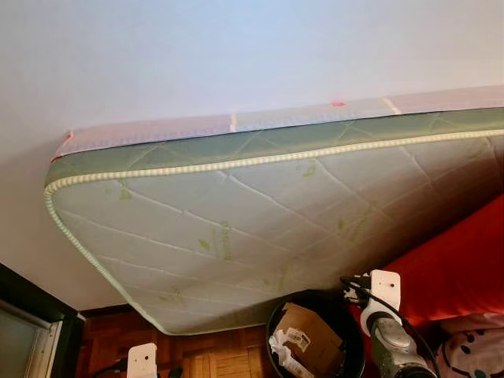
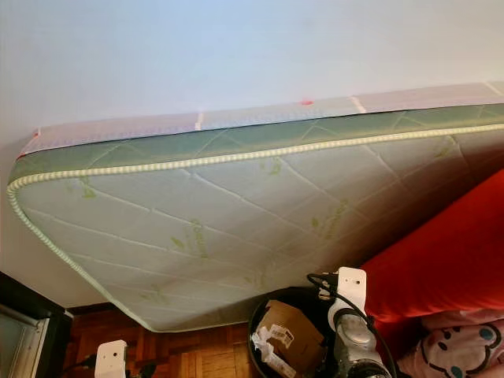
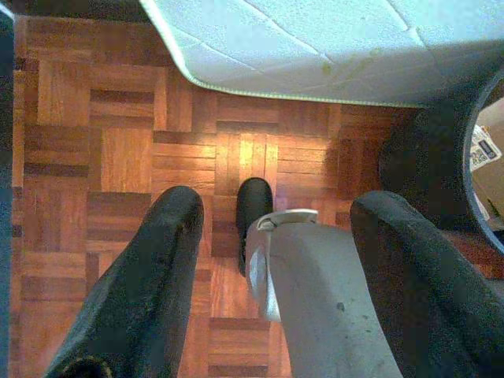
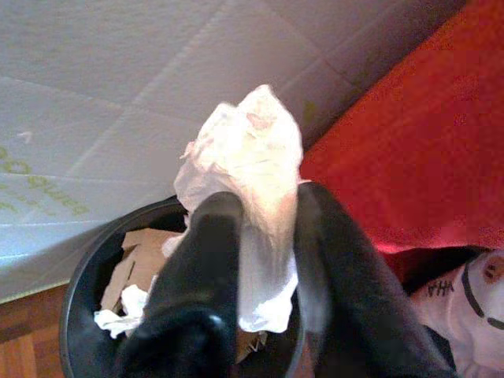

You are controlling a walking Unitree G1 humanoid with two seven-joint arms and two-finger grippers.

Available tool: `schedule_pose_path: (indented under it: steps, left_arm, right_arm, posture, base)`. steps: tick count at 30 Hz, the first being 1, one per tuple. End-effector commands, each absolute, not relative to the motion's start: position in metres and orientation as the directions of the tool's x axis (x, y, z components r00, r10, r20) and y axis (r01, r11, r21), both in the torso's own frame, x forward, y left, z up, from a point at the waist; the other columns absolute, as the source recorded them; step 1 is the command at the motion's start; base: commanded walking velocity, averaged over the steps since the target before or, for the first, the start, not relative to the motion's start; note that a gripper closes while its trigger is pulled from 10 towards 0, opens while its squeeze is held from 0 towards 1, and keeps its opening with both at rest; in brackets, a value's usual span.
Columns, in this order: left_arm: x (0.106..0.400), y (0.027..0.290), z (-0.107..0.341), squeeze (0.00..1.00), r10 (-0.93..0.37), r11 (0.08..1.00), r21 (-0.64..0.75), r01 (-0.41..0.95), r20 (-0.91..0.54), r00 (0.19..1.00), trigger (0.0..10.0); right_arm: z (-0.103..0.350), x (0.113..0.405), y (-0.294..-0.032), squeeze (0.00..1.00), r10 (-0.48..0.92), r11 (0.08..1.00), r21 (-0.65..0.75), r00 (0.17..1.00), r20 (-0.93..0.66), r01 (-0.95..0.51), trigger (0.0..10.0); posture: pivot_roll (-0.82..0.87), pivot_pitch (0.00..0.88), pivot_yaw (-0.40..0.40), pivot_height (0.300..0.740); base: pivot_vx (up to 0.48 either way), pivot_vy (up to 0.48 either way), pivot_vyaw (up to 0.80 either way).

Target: Clean up the room

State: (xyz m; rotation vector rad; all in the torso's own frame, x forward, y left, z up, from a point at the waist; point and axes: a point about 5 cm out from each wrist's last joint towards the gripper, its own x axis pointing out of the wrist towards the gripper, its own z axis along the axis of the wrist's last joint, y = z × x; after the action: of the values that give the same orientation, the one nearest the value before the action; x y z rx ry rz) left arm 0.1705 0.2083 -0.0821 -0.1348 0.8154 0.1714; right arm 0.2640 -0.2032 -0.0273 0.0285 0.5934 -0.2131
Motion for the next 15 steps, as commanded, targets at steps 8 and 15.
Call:
schedule_pose_path:
  steps: [8, 15]
  left_arm:
    - [0.165, 0.209, -0.085, 0.0, 0.102, 0.977, -0.048, -0.206, -0.747, 0.657, 10.0]
    - [0.164, 0.208, -0.085, 0.0, 0.101, 0.978, -0.048, -0.205, -0.746, 0.658, 10.0]
  right_arm:
    - [-0.035, 0.255, -0.205, 1.0, -0.198, 0.977, -0.058, 0.775, -0.6, 0.205, 10.0]
    - [-0.043, 0.246, -0.203, 1.0, -0.189, 0.98, -0.079, 0.74, -0.645, 0.182, 10.0]
  posture:
    - [0.15, 0.13, -0.027, 0.74]
    - [0.16, 0.13, -0.028, 0.74]
  base:
    - [0.0, 0.0, 0.0]
    - [0.0, 0.0, 0.0]
